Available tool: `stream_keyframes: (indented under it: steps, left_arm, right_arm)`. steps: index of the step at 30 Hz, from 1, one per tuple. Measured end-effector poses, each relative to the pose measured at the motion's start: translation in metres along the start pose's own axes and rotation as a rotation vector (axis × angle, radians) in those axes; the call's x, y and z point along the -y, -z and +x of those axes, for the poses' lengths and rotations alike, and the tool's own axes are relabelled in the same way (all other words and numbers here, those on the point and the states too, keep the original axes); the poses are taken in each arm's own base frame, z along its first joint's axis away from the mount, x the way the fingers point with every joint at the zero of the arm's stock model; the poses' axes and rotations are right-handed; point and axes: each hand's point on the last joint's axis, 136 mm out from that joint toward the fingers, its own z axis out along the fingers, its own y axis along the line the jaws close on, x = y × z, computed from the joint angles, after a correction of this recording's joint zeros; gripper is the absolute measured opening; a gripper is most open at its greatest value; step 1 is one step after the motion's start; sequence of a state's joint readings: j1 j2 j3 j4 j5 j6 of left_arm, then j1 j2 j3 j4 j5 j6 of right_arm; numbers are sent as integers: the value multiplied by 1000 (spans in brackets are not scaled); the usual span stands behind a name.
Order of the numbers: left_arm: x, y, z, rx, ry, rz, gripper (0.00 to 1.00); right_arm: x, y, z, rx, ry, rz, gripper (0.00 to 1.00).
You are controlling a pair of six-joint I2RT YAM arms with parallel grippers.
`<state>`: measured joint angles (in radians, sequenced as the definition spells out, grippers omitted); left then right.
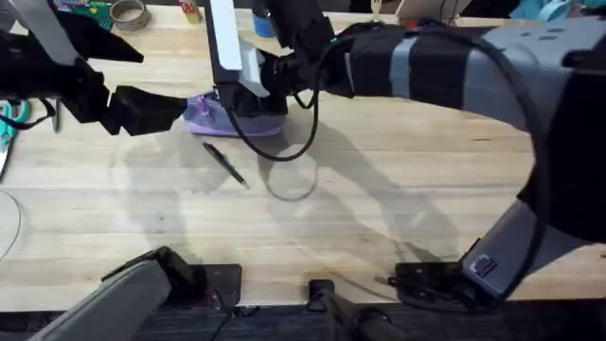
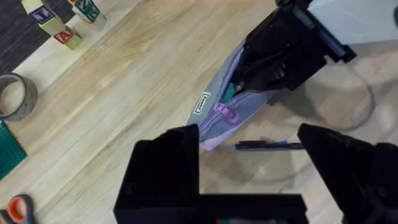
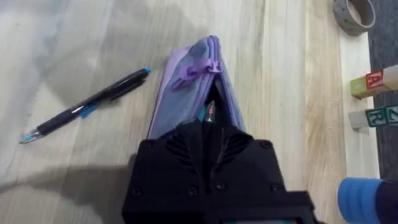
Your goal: Unzip the bag, pick up the pens from the table one at a time and place them inside, then zip the bag closed.
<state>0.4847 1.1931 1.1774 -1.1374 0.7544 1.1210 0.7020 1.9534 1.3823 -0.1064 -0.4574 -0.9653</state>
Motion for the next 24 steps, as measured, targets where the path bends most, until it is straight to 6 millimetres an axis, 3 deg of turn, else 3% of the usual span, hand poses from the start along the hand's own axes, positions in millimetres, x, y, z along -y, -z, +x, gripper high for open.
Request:
stream_keyframes:
  steps: [16,18,23,24]
  left_arm:
    - [0,0,0,0,0,0,993]
    - [0,0,0,0,0,0,993]
    - [0,0,0,0,0,0,993]
    - [0,0,0,0,0,0,993]
  right_arm:
    - [1,-4,4,-7,-53,6,53]
    - [1,-4,4,-7,-58,7,210]
    - [2,-4,5,-12,-60,12,921]
    - [2,-5,5,-12,-59,11,974]
